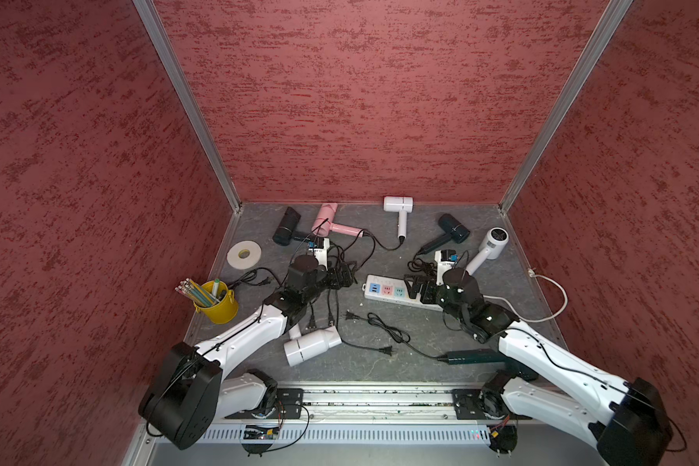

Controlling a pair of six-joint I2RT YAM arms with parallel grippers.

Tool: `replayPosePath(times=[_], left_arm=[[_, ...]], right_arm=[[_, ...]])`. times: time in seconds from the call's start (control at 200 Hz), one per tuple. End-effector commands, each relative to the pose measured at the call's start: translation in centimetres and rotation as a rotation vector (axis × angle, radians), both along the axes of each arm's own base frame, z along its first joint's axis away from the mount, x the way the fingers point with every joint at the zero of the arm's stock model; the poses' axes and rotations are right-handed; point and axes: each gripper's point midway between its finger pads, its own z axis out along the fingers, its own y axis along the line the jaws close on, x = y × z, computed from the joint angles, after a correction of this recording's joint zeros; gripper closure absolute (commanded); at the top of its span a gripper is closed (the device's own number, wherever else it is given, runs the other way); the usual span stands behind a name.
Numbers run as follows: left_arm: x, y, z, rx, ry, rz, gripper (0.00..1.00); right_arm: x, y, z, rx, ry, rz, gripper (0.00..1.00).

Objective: Charge the blow dryers
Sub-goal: Adjust the charging cable at the center of the board.

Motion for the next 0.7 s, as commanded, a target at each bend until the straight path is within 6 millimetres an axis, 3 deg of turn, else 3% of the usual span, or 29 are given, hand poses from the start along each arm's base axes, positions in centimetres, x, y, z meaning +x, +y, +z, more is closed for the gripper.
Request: replayPosePath(times=[0.0, 0.145, 0.361, 0.541, 0.636, 0.696], left_arm=[[0.3, 1.0, 0.9, 0.021, -0.064, 0.056, 0.0], [1.2, 1.9, -0.4, 0.045, -0.02, 0.112, 0.0], [3.7, 3.5, -4.9, -0.085, 0.218, 0.141, 0.0], [4.1, 4.5, -5.6, -0.107, 0.254, 0.156, 0.0], [4.1, 5.4, -5.6, -0.135, 0.259, 0.18, 0.0], [4.1, 5.9, -5.6, -0.159, 0.262, 0.192, 0.0]], right_arm=[[0.2, 0.2, 0.5, 0.073, 0.006, -0.025, 0.0], [1.0, 0.6, 0.6, 0.096, 0.047, -0.055, 0.0], [3.3, 3.0, 1.4, 0.107, 0.021, -0.009, 0.0], [5.6, 6.5, 0.1, 0.045, 0.052, 0.109, 0.01], [6.5, 8.6, -0.4, 0.06, 0.071, 0.174, 0.07], [7.3, 9.6, -2.1, 0.031, 0.106, 0.183, 0.12]])
